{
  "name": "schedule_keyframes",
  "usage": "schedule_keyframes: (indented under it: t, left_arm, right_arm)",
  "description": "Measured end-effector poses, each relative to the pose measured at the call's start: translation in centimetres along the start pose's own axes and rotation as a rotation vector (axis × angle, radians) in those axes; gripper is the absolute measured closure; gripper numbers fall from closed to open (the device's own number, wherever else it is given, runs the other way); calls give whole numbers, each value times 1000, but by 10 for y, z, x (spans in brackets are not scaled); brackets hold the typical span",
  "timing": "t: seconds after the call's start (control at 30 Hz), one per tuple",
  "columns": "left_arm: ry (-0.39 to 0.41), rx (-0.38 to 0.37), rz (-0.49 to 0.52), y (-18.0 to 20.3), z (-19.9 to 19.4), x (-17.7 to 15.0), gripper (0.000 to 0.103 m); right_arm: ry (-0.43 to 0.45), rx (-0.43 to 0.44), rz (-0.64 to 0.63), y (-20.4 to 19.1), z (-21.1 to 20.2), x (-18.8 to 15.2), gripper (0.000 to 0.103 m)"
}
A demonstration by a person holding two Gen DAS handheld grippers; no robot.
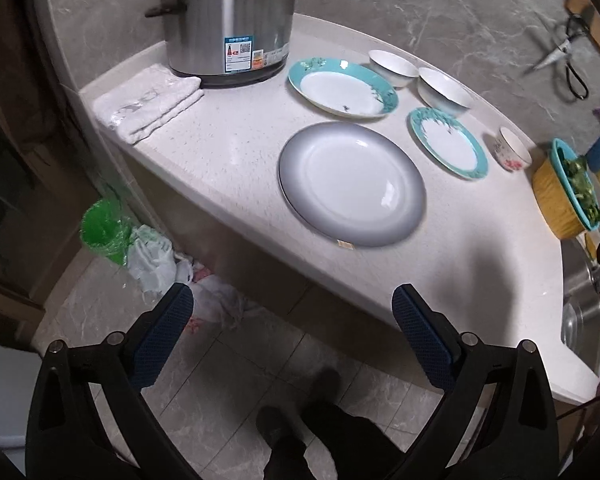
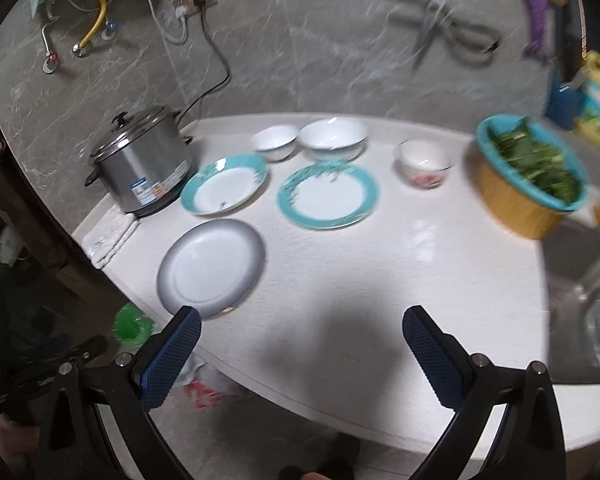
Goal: Organize plates and bowls
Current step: 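Move the right gripper to the grey-rimmed white plate and grasp its rim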
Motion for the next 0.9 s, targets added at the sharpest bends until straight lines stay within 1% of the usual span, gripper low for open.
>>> schedule_keyframes:
  t: [0.1, 0.13, 0.17, 0.2, 0.23, 0.3, 0.37, 0.4, 0.43, 0.47, 0.5, 0.57, 0.6, 0.67, 0.73, 0.77, 0.8, 0.87, 0.9]
  left_arm:
    - [-26, -108, -79, -17, 34, 25, 2]
    - [-30, -137, -103, -22, 47, 35, 3]
    - [-31, -136, -106, -25, 57, 46, 3]
    - [-27, -127, -93, -28, 64, 52, 3]
    - [-26, -119, -68, -28, 72, 59, 3]
    - [-49, -125, -3, -28, 88, 71, 3]
    - [-59, -118, 41, -21, 100, 85, 3]
    - [-70, -99, 64, -20, 107, 90, 2]
    - [-93, -64, 82, -23, 119, 100, 3]
    - [-124, -33, 98, -23, 133, 109, 3]
    - [-139, -37, 111, -23, 142, 115, 3]
    - [-168, -69, 139, -26, 159, 125, 12]
    - [-191, -86, 152, -26, 170, 130, 16]
    - [-223, -122, 184, -27, 186, 138, 18]
    - [-251, -159, 228, -27, 201, 147, 29]
    - [-265, -185, 252, -24, 206, 150, 29]
    - [-277, -203, 267, -24, 211, 153, 29]
    - [-306, -247, 297, -24, 222, 157, 29]
    - [-321, -261, 308, -26, 228, 160, 32]
  right_arm:
    - [-41, 126, 15, -7, 45, 11, 0]
    - [-56, 175, 15, -8, 62, 14, 2]
    - [-71, 215, 12, -9, 79, 16, 4]
    - [-97, 245, 16, -9, 97, 18, 9]
    - [-131, 276, 31, -8, 113, 19, 12]
    - [-197, 359, 89, -6, 143, 21, 14]
    - [-215, 408, 122, -5, 163, 23, 20]
    - [-216, 422, 127, -3, 173, 24, 23]
    - [-217, 430, 138, -2, 181, 24, 26]
    - [-220, 449, 154, -1, 187, 23, 27]
    - [-225, 468, 169, 0, 194, 22, 27]
    - [-247, 477, 181, 0, 209, 17, 29]
    - [-261, 481, 187, 0, 215, 15, 33]
    - [-279, 492, 210, 0, 225, 12, 37]
    - [-280, 502, 237, 1, 230, 10, 39]
    - [-280, 502, 246, 2, 233, 10, 40]
    - [-283, 483, 257, 2, 235, 9, 42]
    - [-280, 482, 284, 4, 238, 7, 43]
    - [-275, 479, 296, 4, 240, 5, 43]
Point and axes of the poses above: each gripper's, at about its wrist camera, not at the fingertips, and z roughly the way its jaws point, y to its right, x to its top, the point moved 6 cm from there along z, roughly the way its jaws point, and after that the axes turned 5 degrees about -z, right-handed, at the moved point
